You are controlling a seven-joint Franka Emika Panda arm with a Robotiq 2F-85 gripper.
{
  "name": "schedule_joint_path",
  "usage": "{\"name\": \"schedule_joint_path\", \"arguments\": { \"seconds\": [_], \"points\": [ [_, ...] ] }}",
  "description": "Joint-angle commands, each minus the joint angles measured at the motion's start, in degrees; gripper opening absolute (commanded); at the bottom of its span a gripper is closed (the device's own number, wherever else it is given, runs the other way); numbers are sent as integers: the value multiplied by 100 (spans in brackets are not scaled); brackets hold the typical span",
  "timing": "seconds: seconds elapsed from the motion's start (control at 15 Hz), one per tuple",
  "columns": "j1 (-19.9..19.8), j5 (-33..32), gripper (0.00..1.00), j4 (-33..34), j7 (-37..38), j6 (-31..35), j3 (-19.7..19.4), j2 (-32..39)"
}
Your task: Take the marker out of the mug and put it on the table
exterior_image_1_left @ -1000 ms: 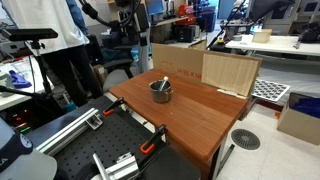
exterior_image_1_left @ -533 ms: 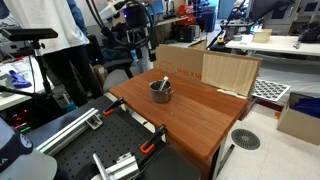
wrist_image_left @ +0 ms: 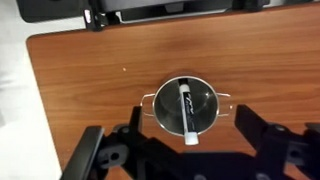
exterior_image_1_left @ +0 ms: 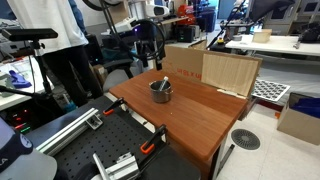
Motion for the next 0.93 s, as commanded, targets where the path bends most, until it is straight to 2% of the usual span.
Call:
{"name": "schedule_joint_path", "arguments": {
  "seconds": [0.0,0.87],
  "points": [
    [164,-195,100,334,194,106,-124,475],
    [567,-268,100,1248,674,134,-633,1851]
  ]
}}
